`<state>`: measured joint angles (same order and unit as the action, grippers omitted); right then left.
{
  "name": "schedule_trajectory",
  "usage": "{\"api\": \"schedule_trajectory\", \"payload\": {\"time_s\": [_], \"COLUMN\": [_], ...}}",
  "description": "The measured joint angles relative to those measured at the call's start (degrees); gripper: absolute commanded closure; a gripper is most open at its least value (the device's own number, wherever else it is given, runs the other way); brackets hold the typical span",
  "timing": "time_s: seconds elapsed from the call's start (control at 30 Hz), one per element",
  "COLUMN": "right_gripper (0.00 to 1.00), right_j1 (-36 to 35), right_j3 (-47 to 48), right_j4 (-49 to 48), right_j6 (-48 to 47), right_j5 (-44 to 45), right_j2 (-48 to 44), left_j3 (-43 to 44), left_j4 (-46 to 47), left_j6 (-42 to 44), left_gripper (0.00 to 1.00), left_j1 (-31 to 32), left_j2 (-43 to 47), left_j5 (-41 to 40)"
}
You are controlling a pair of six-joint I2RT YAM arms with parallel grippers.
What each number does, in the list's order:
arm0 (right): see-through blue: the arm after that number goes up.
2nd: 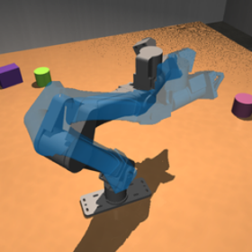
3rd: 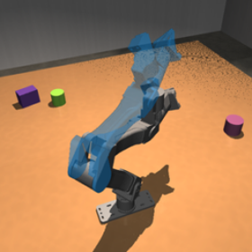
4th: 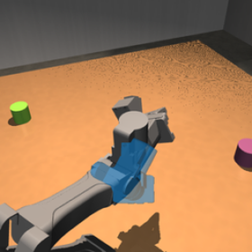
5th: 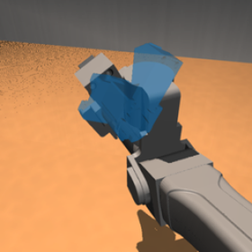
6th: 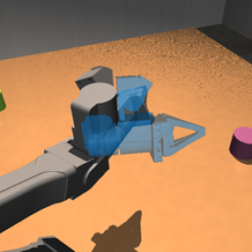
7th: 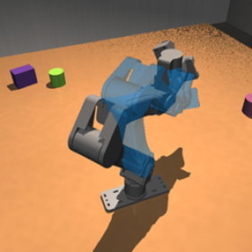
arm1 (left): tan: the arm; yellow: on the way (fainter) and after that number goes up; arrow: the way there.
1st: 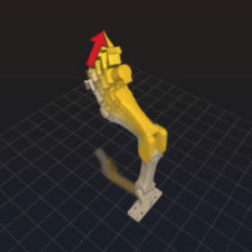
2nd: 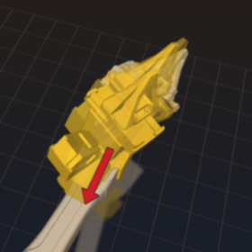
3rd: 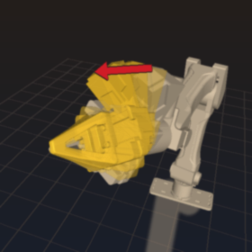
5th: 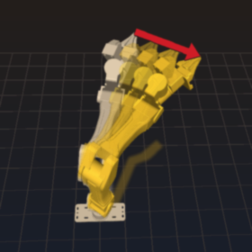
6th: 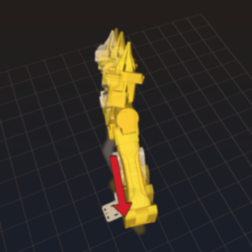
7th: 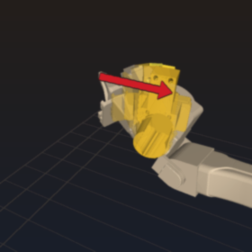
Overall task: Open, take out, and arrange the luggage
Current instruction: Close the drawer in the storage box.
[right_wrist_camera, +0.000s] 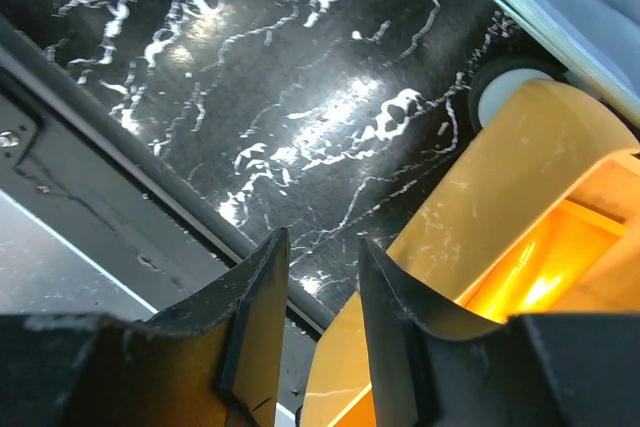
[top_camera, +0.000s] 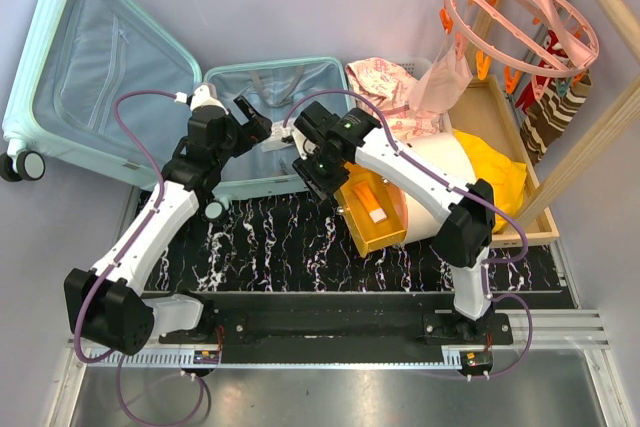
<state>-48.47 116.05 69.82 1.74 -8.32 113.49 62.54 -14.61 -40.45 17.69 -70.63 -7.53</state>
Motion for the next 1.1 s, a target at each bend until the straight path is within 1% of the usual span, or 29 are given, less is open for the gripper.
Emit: {"api": "schedule_trajectory", "payload": {"time_s": [0.33, 0.57, 0.83, 1.1], "right_gripper": [0.55, 0.55, 0.53, 0.51], "right_j1": [-0.04, -0.55, -0.61, 0.09], "right_j3": [-2.80, -3.58, -4.39, -5.25], "right_j4": [-1.29, -1.84, -0.52, 0.81], "right_j6": [0.59, 0.87, 2.08, 4.70], "right_j5": [9.22, 13.99, 21.00, 25.29], "right_j2": [0.07, 0.09, 0.09, 0.09], "left_j3": [-0.02, -0.02, -0.02, -0.02], "left_j4": [-0.76, -1.38, -2.16, -2.21], "left_j6": [-0.57, -0.63, -1.20, -1.18], "left_gripper": [0.01, 0.01, 0.01, 0.01], "left_j1": [-0.04, -0.04, -0.04, -0.07], "left_j2": [0.00, 0.00, 0.00, 0.00], "left_j5": [0.04, 0.00, -0.13, -0.24]}}
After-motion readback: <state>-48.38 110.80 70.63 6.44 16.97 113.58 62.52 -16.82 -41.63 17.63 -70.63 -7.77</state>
